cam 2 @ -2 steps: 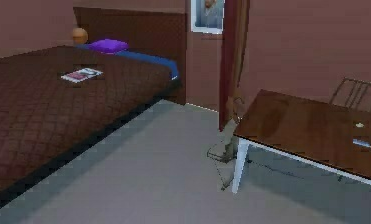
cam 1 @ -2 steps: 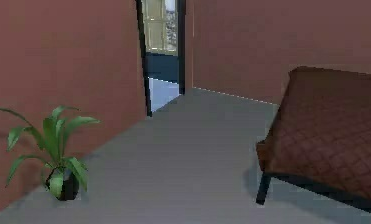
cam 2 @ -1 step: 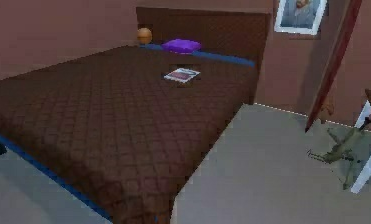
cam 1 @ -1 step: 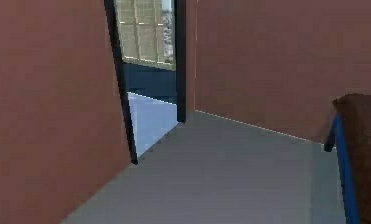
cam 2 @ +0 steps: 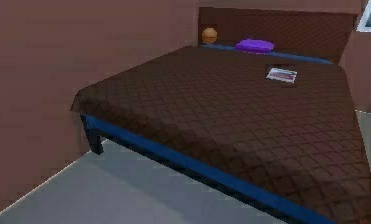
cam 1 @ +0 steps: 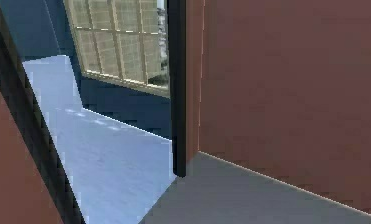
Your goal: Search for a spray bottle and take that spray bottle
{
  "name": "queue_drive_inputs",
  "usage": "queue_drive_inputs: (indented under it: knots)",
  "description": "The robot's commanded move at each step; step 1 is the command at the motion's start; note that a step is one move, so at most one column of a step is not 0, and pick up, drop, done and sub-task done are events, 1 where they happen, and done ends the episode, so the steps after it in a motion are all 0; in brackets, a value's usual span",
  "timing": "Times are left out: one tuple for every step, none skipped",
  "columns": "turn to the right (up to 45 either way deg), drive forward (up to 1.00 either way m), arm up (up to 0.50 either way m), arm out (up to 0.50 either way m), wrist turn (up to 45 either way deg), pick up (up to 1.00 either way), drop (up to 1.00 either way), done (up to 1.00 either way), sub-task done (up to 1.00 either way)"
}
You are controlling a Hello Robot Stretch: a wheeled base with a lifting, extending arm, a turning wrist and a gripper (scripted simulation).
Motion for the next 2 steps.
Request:
queue_drive_inputs:
  knots:
    - [0.0,0.45,0.00,0.00,0.0,0.00,0.00,0.00,0.00]
    - [-24.0,0.00,0.00,0.00,0.0,0.00,0.00,0.00,0.00]
